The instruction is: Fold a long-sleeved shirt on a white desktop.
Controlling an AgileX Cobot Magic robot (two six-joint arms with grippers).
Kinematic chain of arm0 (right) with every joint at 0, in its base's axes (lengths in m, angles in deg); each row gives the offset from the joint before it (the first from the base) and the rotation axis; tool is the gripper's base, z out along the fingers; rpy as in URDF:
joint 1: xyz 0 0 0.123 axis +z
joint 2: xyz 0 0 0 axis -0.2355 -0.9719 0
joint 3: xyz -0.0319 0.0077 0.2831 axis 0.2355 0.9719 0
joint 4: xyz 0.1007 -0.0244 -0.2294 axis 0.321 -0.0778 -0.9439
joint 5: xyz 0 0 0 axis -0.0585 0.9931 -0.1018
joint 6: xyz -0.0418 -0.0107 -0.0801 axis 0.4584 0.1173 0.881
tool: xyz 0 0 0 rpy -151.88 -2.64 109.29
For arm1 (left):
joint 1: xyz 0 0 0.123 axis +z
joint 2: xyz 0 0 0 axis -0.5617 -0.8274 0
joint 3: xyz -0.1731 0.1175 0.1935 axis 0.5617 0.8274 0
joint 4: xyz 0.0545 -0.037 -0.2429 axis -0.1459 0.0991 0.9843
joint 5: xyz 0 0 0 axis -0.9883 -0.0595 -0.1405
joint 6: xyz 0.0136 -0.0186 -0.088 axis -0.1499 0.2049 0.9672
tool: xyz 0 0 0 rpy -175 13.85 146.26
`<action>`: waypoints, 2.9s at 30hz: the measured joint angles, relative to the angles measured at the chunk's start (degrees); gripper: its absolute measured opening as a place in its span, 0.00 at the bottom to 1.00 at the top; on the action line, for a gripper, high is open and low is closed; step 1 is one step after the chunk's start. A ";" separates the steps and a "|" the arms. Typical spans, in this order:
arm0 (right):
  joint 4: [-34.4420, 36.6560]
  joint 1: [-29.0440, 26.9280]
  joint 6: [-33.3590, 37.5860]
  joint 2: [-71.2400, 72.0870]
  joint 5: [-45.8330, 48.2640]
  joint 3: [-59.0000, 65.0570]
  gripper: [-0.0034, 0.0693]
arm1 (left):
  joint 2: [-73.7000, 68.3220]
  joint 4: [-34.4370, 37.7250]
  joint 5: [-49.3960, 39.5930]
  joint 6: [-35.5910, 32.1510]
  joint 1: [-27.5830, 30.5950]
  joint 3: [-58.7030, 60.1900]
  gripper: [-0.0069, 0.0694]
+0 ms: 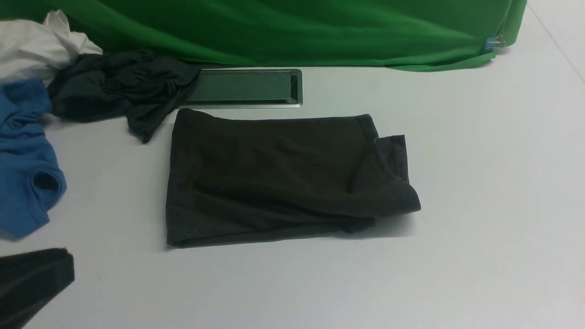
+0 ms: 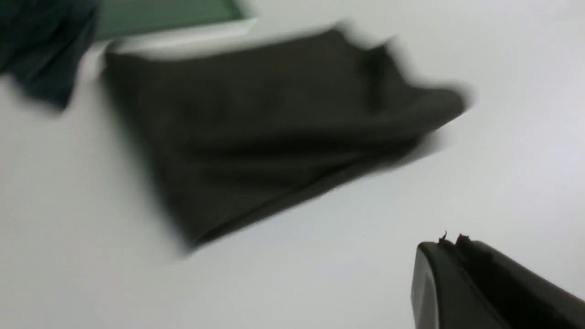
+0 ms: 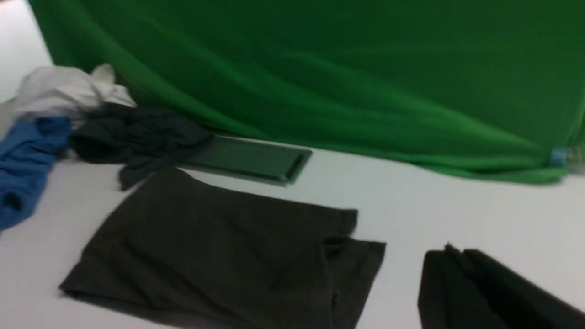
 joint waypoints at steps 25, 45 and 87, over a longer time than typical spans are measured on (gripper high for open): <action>-0.81 0.00 -1.85 6.65 5.77 0.05 0.21 | 7.40 -1.96 13.02 -7.15 1.00 4.34 0.11; -0.99 -0.01 -1.85 6.65 5.88 0.10 0.26 | 18.26 -26.69 38.91 18.19 6.76 39.88 0.12; -0.40 -22.58 -1.80 19.43 -19.11 27.18 0.36 | 18.31 -26.37 39.64 17.98 4.81 39.88 0.12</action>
